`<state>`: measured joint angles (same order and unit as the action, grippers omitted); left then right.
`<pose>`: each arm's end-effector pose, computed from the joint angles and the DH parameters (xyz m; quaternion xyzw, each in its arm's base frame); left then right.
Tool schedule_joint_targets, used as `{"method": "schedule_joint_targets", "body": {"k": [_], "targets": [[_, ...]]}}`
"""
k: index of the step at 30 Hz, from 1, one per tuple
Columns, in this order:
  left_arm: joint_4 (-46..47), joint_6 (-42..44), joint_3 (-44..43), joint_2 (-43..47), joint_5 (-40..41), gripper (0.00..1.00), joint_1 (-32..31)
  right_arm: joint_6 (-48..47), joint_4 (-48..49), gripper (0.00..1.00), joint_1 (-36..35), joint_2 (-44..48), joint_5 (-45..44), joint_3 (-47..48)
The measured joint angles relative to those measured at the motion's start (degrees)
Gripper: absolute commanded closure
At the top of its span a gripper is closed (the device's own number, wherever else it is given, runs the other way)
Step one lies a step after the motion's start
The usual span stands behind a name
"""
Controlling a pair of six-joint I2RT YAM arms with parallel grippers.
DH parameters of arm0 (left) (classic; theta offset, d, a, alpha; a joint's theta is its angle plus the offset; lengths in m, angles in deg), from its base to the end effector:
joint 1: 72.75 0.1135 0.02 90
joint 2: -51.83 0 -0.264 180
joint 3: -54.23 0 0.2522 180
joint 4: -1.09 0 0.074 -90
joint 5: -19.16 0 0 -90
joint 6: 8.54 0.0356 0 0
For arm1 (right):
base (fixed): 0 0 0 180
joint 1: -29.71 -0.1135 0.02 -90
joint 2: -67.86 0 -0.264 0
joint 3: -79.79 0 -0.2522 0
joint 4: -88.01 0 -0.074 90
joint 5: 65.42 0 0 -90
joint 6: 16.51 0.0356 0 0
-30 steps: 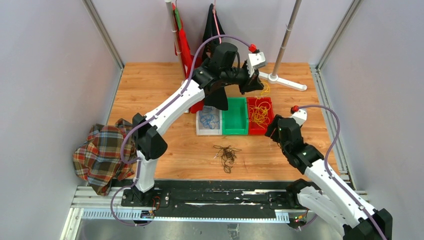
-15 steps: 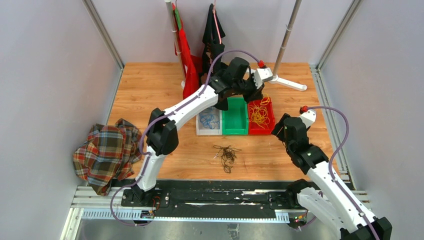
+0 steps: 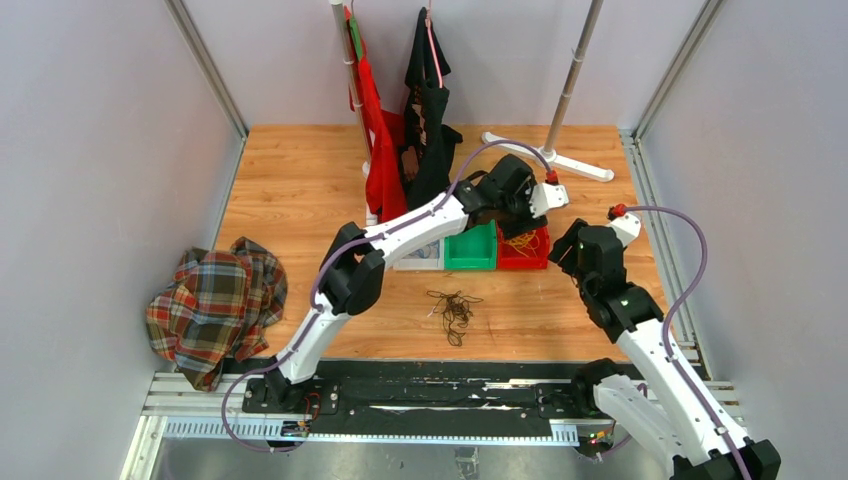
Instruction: Untangle the cables
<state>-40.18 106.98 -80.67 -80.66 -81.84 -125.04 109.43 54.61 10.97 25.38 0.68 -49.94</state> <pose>0.3219 -0.4275 0.2504 0.5961 0.6728 -0.1836 0.3979 0.1668 0.0414 0.2799 0.2329 0.8021 0.0837 0.5435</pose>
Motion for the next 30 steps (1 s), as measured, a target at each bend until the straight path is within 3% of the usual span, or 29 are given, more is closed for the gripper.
{"method": "schedule_joint_targets", "body": {"k": [3,8,12,16,20,24,30], "targets": [[-0.7,1.0,0.0,0.5,1.2,0.21,0.6,0.0,0.0,0.39,0.6,0.2,0.6,0.0],[-6.4,1.3,0.0,3.9,0.7,0.16,2.3,-0.2,-0.1,0.35,0.7,0.7,1.7,0.0],[-13.6,2.9,1.7,11.7,-2.5,0.16,4.3,-0.3,0.0,0.3,0.8,0.5,3.7,0.0],[-18.3,5.5,15.1,26.7,-7.2,0.2,5.8,-0.3,0.7,0.29,0.8,-1.2,6.6,0.0],[-21.1,7.1,28.6,36.6,-12.6,0.26,5.5,-0.2,1.5,0.35,0.8,-4.3,10.1,0.0],[-22.9,7.5,36.9,35.8,-16.0,0.3,5.2,-0.1,2.1,0.41,0.8,-6.2,14.1,0.0],[-22.4,8.3,38.4,29.2,-18.1,0.32,5.2,0.2,3.2,0.51,0.8,-6.2,17.6,0.0]]}}
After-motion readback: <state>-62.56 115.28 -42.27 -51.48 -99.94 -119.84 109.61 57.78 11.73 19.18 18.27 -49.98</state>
